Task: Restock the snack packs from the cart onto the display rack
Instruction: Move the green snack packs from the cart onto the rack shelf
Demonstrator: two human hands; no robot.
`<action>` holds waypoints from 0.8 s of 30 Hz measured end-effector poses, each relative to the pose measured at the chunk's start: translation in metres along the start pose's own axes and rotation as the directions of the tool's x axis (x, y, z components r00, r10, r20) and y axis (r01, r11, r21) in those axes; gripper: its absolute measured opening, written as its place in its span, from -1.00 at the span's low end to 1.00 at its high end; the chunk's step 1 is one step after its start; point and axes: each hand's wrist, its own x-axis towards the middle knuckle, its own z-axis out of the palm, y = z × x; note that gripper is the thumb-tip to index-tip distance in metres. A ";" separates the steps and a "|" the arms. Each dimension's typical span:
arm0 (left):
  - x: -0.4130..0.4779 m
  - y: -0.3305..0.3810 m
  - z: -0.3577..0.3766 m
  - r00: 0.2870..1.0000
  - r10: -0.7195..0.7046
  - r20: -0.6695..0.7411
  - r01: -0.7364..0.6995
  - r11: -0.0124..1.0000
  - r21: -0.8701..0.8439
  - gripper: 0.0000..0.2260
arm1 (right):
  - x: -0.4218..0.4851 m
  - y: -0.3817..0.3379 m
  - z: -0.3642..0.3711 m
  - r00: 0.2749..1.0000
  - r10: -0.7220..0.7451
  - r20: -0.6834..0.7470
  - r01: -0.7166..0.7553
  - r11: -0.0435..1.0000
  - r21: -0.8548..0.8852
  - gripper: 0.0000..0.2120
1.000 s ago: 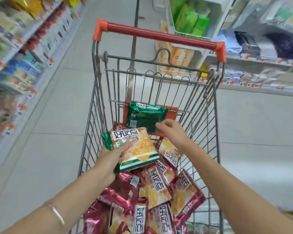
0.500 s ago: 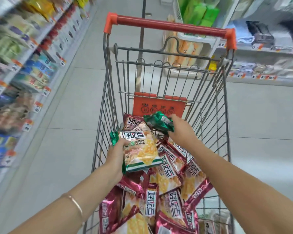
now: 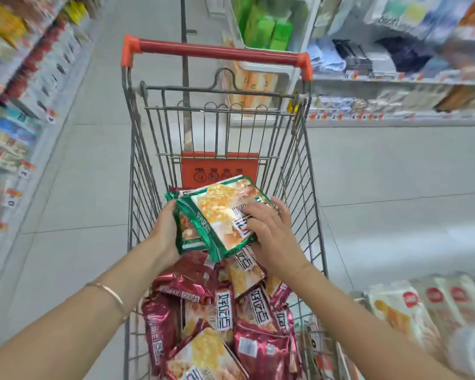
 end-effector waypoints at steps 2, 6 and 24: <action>-0.003 0.018 -0.009 0.999 -0.030 0.033 0.028 0.998 0.059 -0.57 | -0.001 -0.006 -0.019 0.998 -0.065 0.013 0.065 0.998 0.005 -0.41; -0.016 0.045 -0.022 0.962 -0.218 0.162 0.150 0.923 0.353 0.15 | 0.007 -0.020 -0.053 0.969 -0.202 0.144 0.207 0.978 -0.022 -0.37; -0.177 0.061 -0.011 0.834 -0.173 0.523 -0.125 0.865 0.486 -0.06 | 0.058 -0.174 -0.206 0.178 0.708 0.683 -0.802 -0.297 0.517 -0.66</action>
